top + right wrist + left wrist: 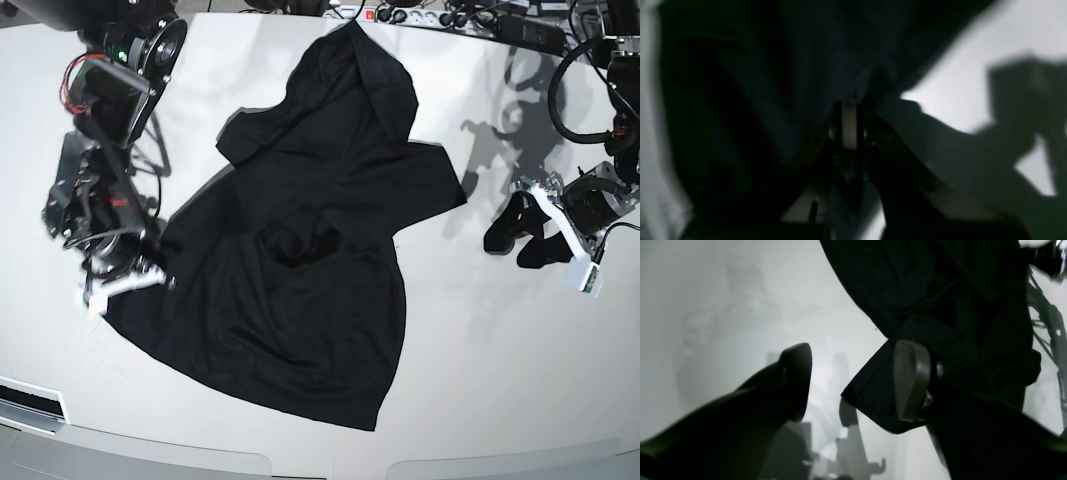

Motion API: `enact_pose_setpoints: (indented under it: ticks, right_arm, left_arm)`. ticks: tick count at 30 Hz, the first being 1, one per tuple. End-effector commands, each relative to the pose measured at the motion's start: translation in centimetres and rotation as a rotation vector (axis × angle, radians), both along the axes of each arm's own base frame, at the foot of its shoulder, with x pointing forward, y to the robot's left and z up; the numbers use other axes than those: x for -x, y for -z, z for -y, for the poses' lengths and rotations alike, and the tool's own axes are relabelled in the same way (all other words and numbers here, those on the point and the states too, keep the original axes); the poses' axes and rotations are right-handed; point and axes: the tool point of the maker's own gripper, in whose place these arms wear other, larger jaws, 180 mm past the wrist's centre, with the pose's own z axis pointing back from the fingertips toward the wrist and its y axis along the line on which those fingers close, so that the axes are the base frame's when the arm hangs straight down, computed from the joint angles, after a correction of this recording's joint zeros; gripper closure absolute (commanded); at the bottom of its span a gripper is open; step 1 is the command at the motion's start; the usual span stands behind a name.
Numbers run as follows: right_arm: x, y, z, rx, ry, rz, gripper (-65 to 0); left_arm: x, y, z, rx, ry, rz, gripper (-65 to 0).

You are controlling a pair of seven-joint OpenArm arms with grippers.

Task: Layout the t-shirt on the table in an organized manner, then fold the t-shirt properly
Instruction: 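Move the right gripper to the shirt's bunched edge and grasp it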

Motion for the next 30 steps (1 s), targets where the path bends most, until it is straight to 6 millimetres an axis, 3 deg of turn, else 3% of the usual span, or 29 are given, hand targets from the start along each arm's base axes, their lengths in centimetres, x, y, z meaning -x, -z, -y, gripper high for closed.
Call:
enact_pose_setpoints:
  ticks: [1, 3, 4, 7, 9, 11, 13, 15, 16, 18, 20, 22, 25, 30]
  right_arm:
    - [-2.9, -5.1, 0.0, -0.024, -0.015, 0.165, 0.0]
    - [-3.6, -10.2, -2.9, -0.113, -0.129, 0.326, 0.0]
    - [-3.4, -12.8, -5.3, -0.161, -0.221, 0.406, 0.0]
    - [-0.2, -18.9, -15.9, -0.303, -0.587, 0.529, 0.0]
    - [4.3, -19.7, -24.2, -0.287, -0.918, 0.491, 0.0]
    - [10.1, -18.3, -30.9, -0.189, -1.255, 0.413, 0.0]
    - [15.0, -15.5, -34.6, -0.016, -1.510, 0.352, 0.0]
    - [18.6, -13.9, -37.1, 0.111, -1.686, 0.363, -1.8]
    - [20.0, -13.8, -38.1, 0.141, -1.747, 0.395, -8.1]
    - [21.5, -14.0, -39.8, 0.150, -1.771, 0.420, -20.7]
    - [22.1, -13.8, -40.6, 0.182, -1.779, 0.439, -27.7]
    - [21.2, -12.9, -40.4, 0.252, -1.739, 0.422, -28.0]
    - [19.1, -14.5, -40.5, 0.295, -1.627, 0.478, -28.0]
    - [11.1, -19.3, -37.5, 0.360, -1.254, 0.552, -27.9]
  left_arm:
    - [-0.7, -1.6, -0.1, 0.005, 0.009, 0.053, -39.2]
    - [-0.7, -1.6, -0.1, 0.004, 0.009, 0.053, -39.2]
    - [-0.7, -1.6, -0.2, 0.001, 0.008, 0.054, -39.2]
    - [-1.7, -2.0, -1.9, -0.046, -0.063, 0.070, -39.2]
    - [-2.8, -3.1, -4.4, -0.082, -0.158, 0.098, -39.2]
    - [-3.5, -4.9, -7.5, -0.094, -0.266, 0.141, -39.2]
    - [-3.6, -6.9, -10.8, -0.092, -0.372, 0.185, -39.2]
    - [-3.3, -8.5, -13.2, -0.109, -0.429, 0.218, -39.2]
    - [-3.2, -9.2, -14.1, -0.123, -0.444, 0.230, -39.2]
    - [-3.2, -10.2, -15.2, -0.154, -0.452, 0.244, -39.2]
    - [-3.2, -10.7, -15.5, -0.169, -0.439, 0.243, -39.2]
    - [-2.9, -10.8, -15.1, -0.155, -0.408, 0.231, -39.2]
    - [-2.2, -10.0, -13.2, -0.129, -0.305, 0.208, -39.2]
    - [-0.9, -6.7, -10.0, -0.131, -0.167, 0.117, -39.2]
